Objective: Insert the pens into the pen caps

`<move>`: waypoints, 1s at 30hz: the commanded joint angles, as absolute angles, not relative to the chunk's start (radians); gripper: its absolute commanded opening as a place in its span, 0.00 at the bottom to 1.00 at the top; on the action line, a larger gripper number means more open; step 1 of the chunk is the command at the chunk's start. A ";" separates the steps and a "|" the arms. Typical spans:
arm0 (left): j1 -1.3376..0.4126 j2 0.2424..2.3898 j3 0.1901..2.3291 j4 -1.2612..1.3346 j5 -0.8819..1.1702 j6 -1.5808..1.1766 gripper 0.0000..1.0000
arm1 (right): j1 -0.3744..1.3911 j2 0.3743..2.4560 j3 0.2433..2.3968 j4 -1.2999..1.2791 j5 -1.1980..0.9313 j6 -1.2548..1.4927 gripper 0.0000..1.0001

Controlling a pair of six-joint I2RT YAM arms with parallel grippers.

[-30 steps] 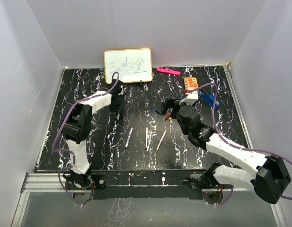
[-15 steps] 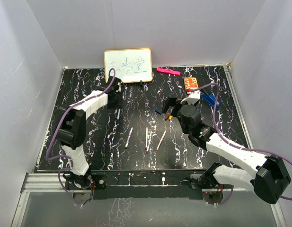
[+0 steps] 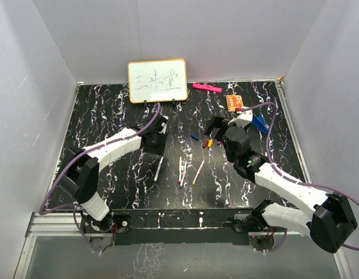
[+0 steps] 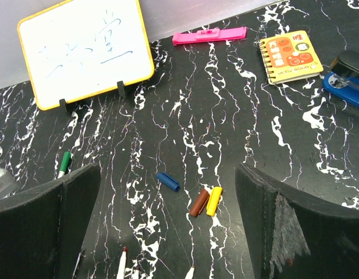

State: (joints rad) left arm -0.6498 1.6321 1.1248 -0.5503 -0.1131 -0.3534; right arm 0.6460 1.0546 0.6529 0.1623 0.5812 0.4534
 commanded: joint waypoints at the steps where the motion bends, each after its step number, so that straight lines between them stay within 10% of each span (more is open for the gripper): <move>1: -0.660 1.560 1.090 -0.620 -0.111 -0.407 0.38 | 0.638 1.022 0.639 0.216 0.604 0.485 0.98; 30: -0.719 1.659 1.001 -0.550 -0.090 -0.457 0.39 | 0.628 1.036 0.622 0.224 0.582 0.516 0.98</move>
